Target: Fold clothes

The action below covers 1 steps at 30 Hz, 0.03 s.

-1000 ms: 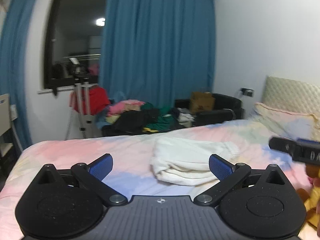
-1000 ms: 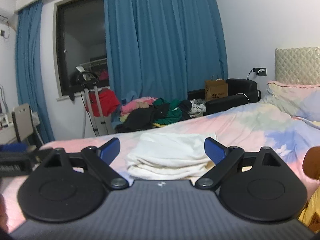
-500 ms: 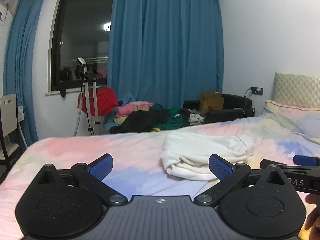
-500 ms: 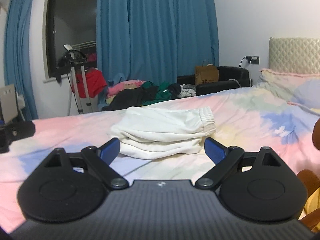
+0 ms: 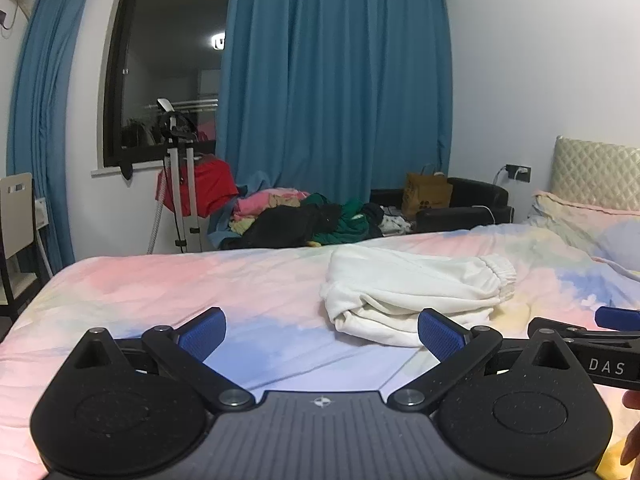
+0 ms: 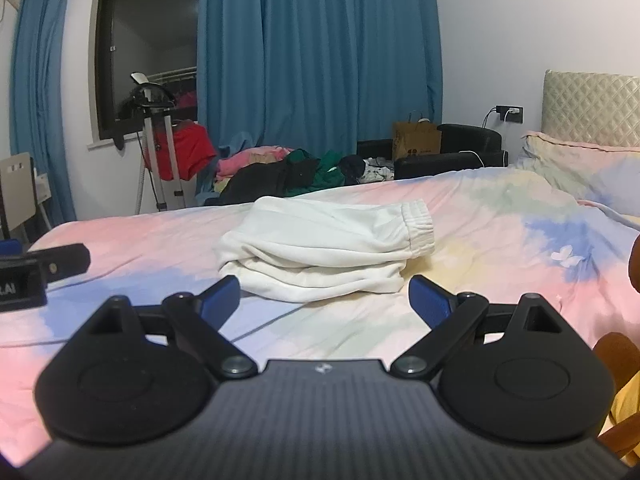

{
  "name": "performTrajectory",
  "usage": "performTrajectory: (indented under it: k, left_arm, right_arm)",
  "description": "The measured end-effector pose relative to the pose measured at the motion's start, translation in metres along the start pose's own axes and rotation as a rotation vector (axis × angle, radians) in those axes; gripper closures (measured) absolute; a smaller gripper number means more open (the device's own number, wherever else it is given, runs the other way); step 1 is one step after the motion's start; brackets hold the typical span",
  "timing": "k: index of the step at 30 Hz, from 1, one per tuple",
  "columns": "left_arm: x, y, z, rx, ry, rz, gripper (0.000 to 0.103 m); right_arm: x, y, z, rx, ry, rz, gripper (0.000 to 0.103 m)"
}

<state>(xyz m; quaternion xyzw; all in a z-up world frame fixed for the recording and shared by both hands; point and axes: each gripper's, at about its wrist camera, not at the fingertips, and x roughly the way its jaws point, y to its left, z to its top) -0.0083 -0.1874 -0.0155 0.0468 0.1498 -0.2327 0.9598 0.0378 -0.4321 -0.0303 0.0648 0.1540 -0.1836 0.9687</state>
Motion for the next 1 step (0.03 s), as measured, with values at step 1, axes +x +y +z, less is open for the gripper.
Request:
performTrajectory:
  k: [1]
  left_arm:
    - [-0.0004,0.0004,0.0001,-0.001,0.003,-0.007,0.000]
  right_arm:
    - [-0.0007,0.0003,-0.0001,-0.002,-0.003,-0.001,0.010]
